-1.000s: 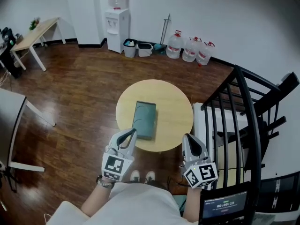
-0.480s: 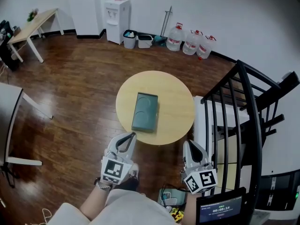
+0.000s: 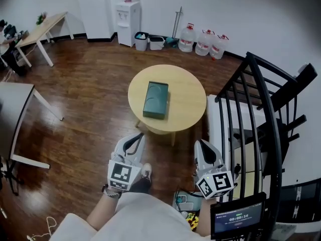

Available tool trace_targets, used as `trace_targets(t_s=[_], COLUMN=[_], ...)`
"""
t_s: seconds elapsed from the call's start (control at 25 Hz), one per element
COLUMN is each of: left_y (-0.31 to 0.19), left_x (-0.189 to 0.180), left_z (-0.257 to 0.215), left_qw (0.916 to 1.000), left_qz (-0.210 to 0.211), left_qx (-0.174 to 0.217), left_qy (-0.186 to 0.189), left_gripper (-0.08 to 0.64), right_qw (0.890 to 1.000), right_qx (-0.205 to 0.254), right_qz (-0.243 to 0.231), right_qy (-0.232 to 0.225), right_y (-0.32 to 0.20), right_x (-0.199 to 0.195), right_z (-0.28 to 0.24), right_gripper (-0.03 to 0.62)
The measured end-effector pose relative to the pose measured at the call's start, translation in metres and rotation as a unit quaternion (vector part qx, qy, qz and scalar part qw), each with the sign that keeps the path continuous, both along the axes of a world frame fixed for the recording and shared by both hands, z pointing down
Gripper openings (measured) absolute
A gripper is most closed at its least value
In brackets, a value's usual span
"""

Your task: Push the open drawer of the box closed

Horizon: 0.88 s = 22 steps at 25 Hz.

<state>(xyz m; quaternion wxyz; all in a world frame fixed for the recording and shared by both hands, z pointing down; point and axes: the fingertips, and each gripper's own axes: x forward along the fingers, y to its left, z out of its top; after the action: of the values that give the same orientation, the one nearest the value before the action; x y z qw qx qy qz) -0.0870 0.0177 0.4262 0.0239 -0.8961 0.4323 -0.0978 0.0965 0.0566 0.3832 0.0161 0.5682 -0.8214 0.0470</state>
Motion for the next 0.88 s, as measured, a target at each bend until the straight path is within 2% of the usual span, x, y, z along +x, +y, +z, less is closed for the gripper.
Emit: trace_targets(t_s=[0.16,0.4,0.68,0.88], left_y=[0.061,0.143,0.186,0.198], left_x=[-0.004,-0.008,-0.001,0.009], left_z=[-0.006,-0.015,-0.026,-0.025], left_qw=[0.9999,0.9997,0.9999,1.0], left_qz=[-0.012,-0.02,-0.009,0.005], left_qx=[-0.003,-0.008,0.003,0.002], left_qy=[-0.001,-0.006,-0.005,0.004], left_gripper=[0.008,0.008,0.008,0.008], right_qw=[1.0,0.999,0.998,0.999], right_qx=[0.007,-0.019,-0.007,-0.011], right_qz=[-0.002,0.0,-0.002,-0.005], right_qy=[-0.001,-0.035,-0.055,-0.052], right_y=[0.058,0.138,0.18,0.194], right_x=[-0.002,0.001,-0.001,-0.007], right_z=[-0.007,-0.002,-0.016,-0.013], right_gripper=[0.003,0.003,0.003,0.003])
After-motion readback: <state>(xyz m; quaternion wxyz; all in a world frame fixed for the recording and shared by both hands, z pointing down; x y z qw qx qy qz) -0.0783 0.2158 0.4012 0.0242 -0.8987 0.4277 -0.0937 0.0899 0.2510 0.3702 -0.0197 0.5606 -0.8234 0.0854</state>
